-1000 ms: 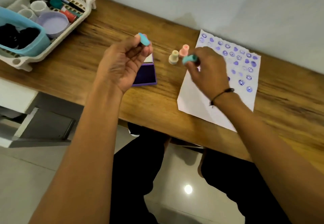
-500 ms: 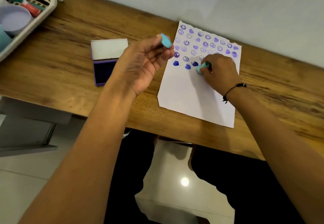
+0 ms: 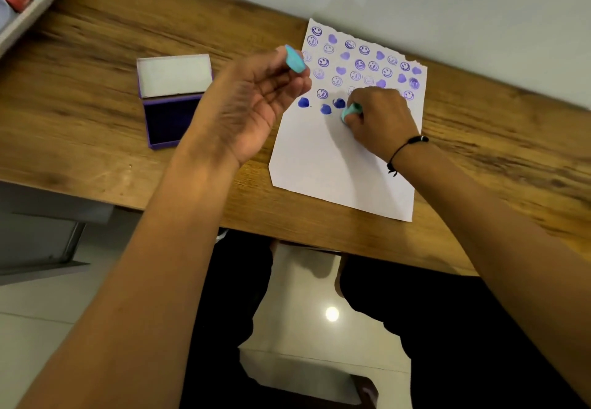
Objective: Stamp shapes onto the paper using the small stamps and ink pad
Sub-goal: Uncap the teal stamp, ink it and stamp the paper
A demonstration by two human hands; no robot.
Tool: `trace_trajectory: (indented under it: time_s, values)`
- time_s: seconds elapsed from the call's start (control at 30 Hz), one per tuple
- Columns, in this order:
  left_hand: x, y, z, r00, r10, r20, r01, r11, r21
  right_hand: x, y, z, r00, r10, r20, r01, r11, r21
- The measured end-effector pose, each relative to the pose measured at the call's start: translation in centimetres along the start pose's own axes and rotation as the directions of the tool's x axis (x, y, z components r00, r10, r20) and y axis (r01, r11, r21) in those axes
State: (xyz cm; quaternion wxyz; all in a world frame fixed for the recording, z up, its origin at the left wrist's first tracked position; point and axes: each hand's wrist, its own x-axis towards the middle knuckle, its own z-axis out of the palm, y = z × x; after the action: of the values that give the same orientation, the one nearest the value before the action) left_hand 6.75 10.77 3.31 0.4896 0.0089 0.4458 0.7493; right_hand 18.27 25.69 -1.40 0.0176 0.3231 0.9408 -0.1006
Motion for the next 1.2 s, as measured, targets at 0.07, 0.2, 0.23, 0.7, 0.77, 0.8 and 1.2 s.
trace_trajectory:
  time_s: [0.07, 0.2, 0.23, 0.7, 0.77, 0.8, 1.2]
  values:
    - [0.2, -0.1, 0.3, 1.0, -0.003, 0.002, 0.003, 1.0, -0.007, 0.1, 0.1, -0.1, 1.0, -0.004, 0.014, 0.004, 1.0, 0.007]
    - [0.4, -0.5, 0.6, 1.0, -0.006, 0.013, 0.006, 1.0, -0.003, 0.1, 0.2, -0.1, 1.0, -0.015, 0.022, 0.015, 1.0, 0.012]
    - [0.5, -0.6, 0.8, 1.0, -0.009, 0.017, 0.009, 1.0, -0.003, 0.1, 0.2, -0.1, 1.0, -0.02, 0.023, 0.02, 1.0, 0.009]
    - [1.1, -1.5, 2.4, 0.999, -0.038, 0.018, 0.037, 0.999, 0.035, -0.1, 0.2, -0.2, 0.998, -0.036, 0.046, 0.037, 0.999, -0.003]
    - [1.0, -1.7, 2.4, 0.999, -0.04, 0.019, 0.039, 0.998, 0.041, -0.4, 0.4, -0.8, 0.999, -0.041, 0.022, 0.041, 0.999, -0.003]
    - [0.9, -1.8, 2.5, 0.999, -0.042, 0.022, 0.041, 0.998, 0.046, -0.5, 0.6, -1.3, 0.999, -0.04, -0.024, 0.04, 0.999, 0.007]
    - [0.6, -2.9, 3.2, 0.995, -0.086, 0.051, 0.08, 0.991, 0.108, -3.5, 1.1, -8.4, 0.963, 0.266, 0.047, -0.149, 0.378, 0.914]
